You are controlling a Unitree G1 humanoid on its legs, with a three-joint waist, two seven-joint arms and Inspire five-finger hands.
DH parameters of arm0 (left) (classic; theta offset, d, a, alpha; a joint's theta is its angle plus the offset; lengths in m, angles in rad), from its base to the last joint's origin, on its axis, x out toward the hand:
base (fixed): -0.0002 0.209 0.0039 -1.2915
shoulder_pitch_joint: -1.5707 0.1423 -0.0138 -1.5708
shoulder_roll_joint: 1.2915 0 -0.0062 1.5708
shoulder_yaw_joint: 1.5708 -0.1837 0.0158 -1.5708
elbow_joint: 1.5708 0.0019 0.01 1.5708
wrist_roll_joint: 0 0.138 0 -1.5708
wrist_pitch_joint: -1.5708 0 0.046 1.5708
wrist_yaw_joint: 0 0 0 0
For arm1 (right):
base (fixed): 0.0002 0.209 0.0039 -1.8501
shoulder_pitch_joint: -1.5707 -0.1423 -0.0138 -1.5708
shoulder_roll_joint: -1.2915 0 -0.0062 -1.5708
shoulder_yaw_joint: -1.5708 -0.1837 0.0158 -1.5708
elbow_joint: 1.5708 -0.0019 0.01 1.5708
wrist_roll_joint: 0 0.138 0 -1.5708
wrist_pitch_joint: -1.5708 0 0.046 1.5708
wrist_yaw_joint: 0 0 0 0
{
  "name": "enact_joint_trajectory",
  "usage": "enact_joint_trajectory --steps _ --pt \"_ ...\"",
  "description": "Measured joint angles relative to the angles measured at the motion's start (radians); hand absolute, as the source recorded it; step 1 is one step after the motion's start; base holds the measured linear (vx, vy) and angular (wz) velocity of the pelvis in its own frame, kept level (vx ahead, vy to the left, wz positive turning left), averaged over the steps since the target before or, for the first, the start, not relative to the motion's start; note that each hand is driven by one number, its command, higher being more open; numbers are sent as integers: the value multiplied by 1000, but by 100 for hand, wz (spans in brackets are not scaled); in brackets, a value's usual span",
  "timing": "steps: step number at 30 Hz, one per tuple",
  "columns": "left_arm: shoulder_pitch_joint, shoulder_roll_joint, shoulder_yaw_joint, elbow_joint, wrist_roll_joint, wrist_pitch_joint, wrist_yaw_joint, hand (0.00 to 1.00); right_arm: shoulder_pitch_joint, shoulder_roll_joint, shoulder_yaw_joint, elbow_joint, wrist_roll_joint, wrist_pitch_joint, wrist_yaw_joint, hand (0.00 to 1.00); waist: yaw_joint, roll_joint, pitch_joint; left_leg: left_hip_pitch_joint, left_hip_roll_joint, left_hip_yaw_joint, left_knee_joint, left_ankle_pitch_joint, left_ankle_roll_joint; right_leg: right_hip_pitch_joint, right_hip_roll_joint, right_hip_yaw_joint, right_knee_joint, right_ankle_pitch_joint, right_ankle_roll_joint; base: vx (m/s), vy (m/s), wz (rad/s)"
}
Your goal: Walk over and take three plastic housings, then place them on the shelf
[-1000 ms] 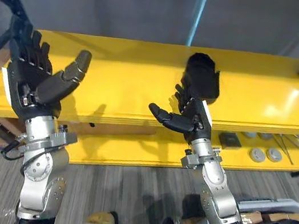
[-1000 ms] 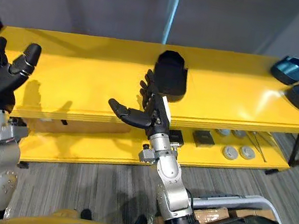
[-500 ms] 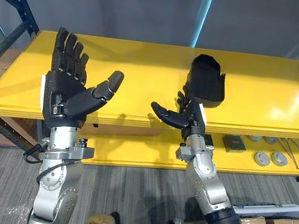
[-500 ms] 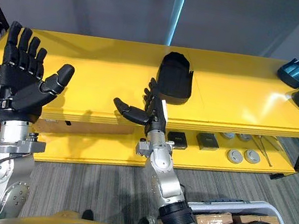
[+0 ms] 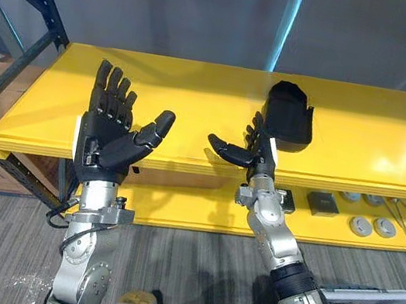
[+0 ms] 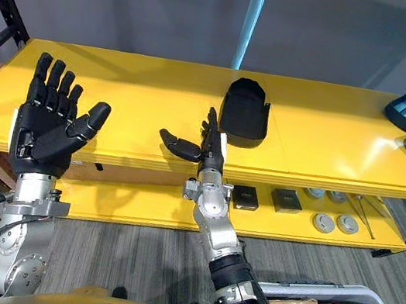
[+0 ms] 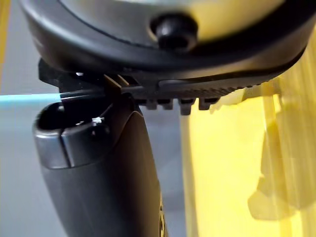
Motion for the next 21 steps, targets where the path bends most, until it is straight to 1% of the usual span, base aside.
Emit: enact_joint_trajectory --steps 6,8,12,21 --pt "0 2 -29 1 0 0 -4 100 -15 0 -32 23 -2 12 -47 100 0 -1 1 0 0 0 0 2 4 0 1 0 -1 0 0 10 8 0" --pt "-10 2 -38 17 0 0 -7 100 -38 0 -41 53 -31 17 -60 100 0 -1 1 0 0 1 1 2 4 0 1 1 -2 0 0 0 0 0" --pt "-11 2 -41 49 0 0 -7 100 -39 0 -47 54 -36 17 -66 100 0 -3 3 0 1 1 1 2 4 0 1 1 -2 0 0 0 0 0" --pt "-11 2 -66 51 -13 0 -27 100 -39 2 -70 54 -38 17 -103 100 0 -2 13 1 1 2 1 0 3 1 1 3 -2 0 0 0 0 0"
